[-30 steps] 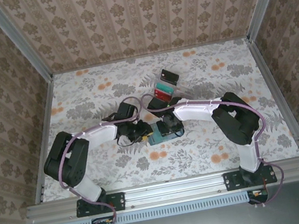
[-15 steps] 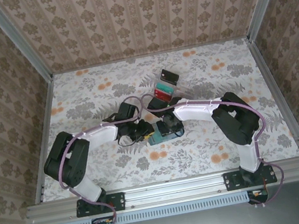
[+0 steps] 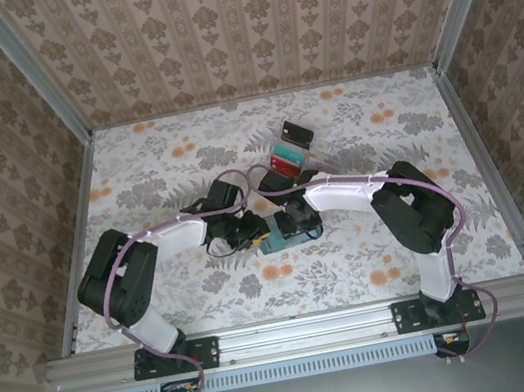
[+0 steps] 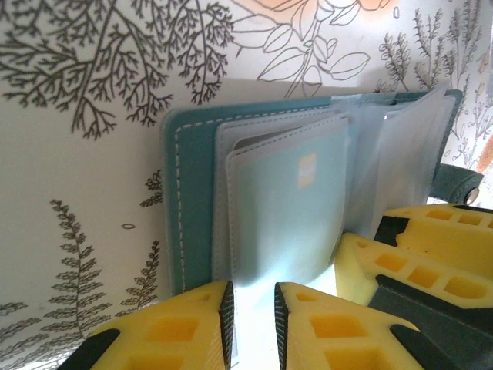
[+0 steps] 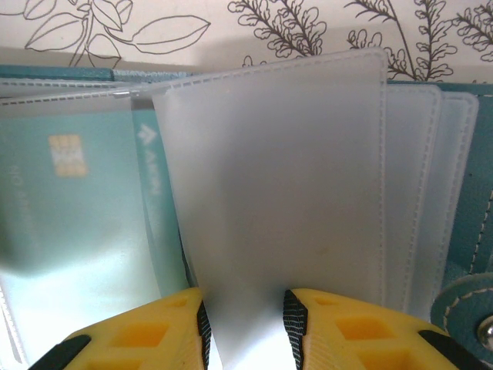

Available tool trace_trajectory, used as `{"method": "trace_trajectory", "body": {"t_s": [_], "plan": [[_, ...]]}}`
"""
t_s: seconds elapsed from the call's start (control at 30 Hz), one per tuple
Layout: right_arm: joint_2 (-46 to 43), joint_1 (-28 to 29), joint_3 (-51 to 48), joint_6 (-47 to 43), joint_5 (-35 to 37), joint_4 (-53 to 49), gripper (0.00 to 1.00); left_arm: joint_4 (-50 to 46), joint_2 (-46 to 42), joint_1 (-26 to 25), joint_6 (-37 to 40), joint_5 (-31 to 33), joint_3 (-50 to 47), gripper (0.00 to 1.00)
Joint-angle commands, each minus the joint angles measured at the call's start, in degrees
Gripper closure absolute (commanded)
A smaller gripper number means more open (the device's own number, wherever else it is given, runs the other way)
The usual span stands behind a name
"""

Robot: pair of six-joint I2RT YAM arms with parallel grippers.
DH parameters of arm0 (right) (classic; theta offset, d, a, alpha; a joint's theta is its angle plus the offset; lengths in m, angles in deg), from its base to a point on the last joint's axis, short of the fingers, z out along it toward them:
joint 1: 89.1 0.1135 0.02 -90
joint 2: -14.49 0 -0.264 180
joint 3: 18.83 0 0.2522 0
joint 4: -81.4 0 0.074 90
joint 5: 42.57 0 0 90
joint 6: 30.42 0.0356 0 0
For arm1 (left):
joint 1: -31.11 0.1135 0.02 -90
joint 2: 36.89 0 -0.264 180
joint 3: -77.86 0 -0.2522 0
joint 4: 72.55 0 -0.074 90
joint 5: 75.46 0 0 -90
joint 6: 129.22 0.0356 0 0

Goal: Take the credit cards out of the card holder

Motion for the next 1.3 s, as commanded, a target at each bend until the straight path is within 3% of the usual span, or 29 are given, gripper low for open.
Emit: {"method": "trace_trajectory", "body": {"t_s": [0.0,0.7,1.1,1.27], "plan": [[6.63,-0.52,-3.67,-0.42,-1.29,1.07,0.64,-2.97,1.24,0.15,0.95,1.18,0.34,0.76],[6.38,-0.56,-3.86,-0.51,-1.6,1.42,0.64,6.9,2.18,0.19,-0.55,-3.68,-1.01,0.76],[6.16,-0.51,-3.93,-0.59,-1.59,1.34,0.64,6.74,0.15,0.23,0.5,-3.83,-1.18,0.8],[5.21,-0.64,-3.58,-0.68,-1.64,0.99,0.64,2.07,-1.52,0.24,2.2,-1.75,-0.4,0.87]]}}
